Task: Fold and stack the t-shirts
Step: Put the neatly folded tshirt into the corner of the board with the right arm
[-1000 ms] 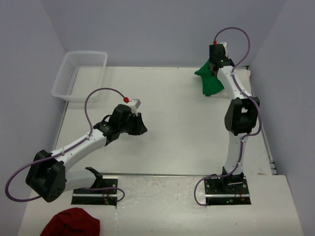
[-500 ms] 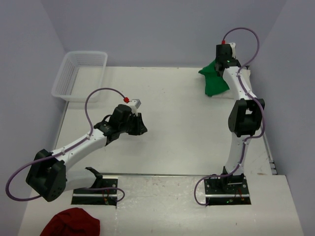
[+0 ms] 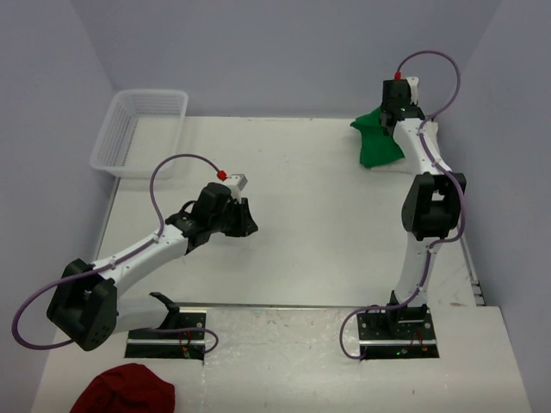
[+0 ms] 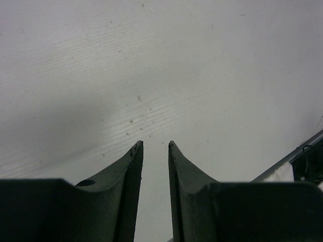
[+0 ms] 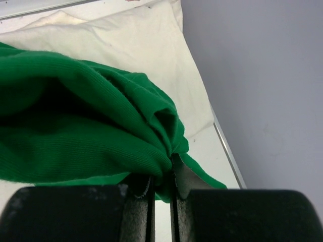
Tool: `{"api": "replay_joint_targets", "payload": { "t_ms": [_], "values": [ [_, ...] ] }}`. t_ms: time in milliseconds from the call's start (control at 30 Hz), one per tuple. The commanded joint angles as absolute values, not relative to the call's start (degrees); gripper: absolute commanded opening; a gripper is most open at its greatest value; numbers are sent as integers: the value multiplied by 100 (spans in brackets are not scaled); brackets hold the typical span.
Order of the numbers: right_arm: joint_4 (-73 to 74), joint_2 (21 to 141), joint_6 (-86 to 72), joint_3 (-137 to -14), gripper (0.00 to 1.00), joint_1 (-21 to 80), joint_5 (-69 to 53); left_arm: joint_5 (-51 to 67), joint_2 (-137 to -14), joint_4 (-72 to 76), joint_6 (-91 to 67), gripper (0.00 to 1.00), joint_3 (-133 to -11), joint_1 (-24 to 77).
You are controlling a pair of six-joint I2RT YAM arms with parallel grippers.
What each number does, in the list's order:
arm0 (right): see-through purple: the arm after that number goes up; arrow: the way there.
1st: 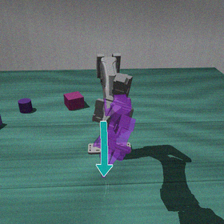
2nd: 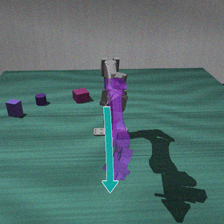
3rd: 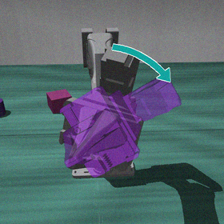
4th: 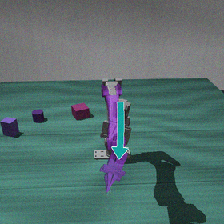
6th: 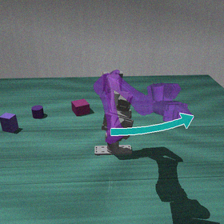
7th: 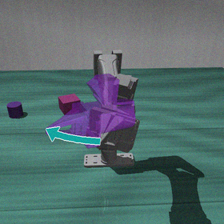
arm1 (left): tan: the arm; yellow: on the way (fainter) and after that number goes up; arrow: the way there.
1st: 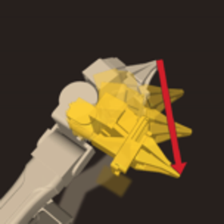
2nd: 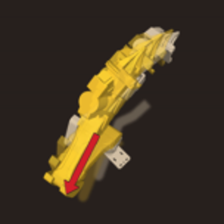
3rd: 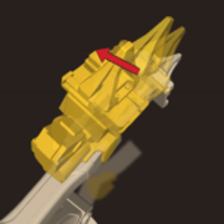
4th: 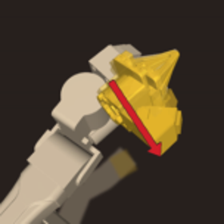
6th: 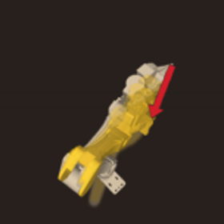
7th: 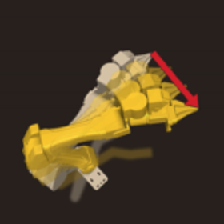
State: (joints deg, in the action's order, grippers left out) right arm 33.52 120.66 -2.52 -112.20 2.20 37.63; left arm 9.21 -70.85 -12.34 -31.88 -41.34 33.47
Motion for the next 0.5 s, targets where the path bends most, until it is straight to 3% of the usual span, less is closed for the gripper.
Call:
{"api": "replay_joint_targets", "payload": {
  "t_ms": [0,467],
  "values": [
    [2979,11637,-281,-11285,0,150,4192,984,-7110,-932,-3085,28,-4052,3366],
    [3041,11909,-343,-11540,0,26,4579,1028,-7128,-870,-3094,28,-3999,3375]
  ]
}}
